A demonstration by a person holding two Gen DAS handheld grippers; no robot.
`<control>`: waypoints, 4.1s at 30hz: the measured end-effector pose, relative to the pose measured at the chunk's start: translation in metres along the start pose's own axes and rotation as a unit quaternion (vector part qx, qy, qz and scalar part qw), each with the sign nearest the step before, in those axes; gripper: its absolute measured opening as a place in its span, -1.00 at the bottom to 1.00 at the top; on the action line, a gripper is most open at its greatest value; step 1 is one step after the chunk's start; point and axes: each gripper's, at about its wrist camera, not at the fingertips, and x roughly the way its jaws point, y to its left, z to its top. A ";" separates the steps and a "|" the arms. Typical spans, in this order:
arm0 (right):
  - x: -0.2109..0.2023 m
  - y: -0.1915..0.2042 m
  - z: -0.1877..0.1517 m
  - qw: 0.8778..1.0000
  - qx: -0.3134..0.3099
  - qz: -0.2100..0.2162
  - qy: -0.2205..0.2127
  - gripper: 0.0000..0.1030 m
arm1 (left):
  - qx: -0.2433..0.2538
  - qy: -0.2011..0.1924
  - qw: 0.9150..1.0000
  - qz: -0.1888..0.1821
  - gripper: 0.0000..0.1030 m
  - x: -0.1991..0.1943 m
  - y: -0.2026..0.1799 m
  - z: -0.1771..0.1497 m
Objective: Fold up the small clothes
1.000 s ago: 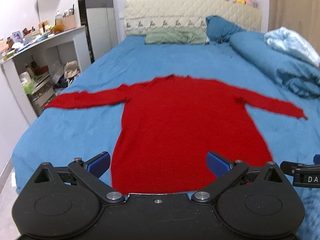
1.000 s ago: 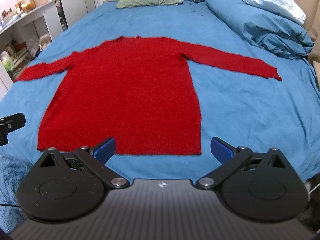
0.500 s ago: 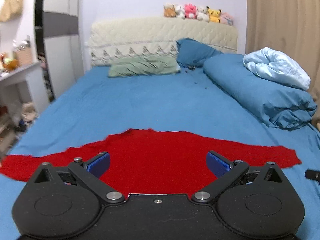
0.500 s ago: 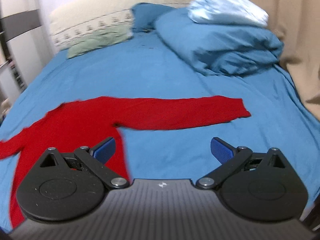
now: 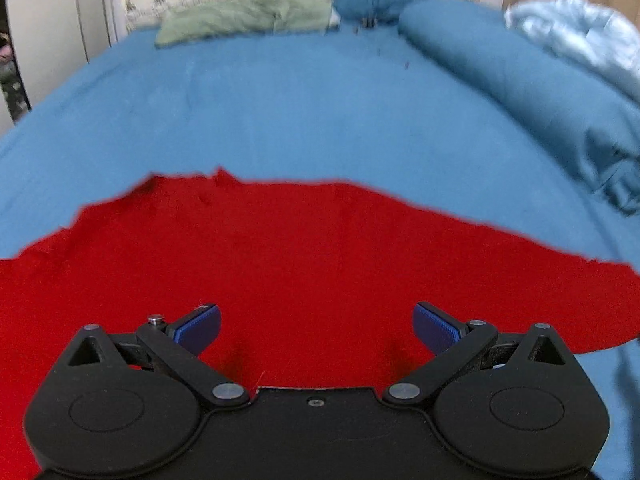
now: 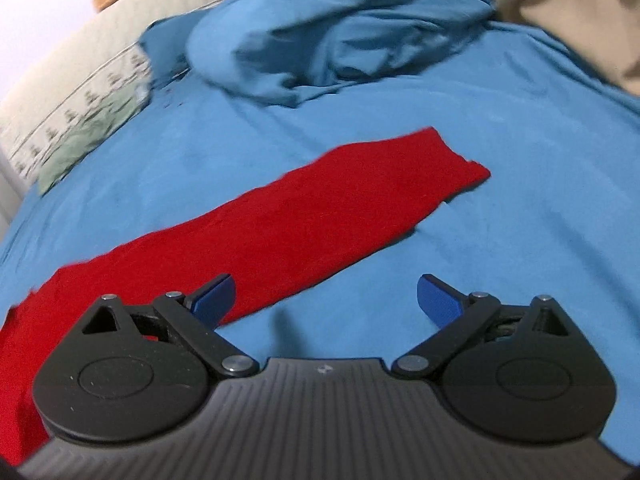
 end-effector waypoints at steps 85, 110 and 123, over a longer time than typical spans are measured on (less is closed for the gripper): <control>0.017 0.243 -0.108 0.940 -0.316 0.127 0.020 0.95 | -0.155 -0.101 0.979 -0.079 -0.05 0.010 0.207 -0.055; 0.037 0.240 -0.083 0.938 -0.335 0.077 0.029 0.92 | -0.143 -0.126 0.979 0.069 -0.22 -0.044 0.277 -0.098; -0.008 0.311 -0.090 0.926 -0.324 0.192 0.032 0.94 | -0.147 -0.127 0.978 0.075 0.33 -0.056 0.300 -0.059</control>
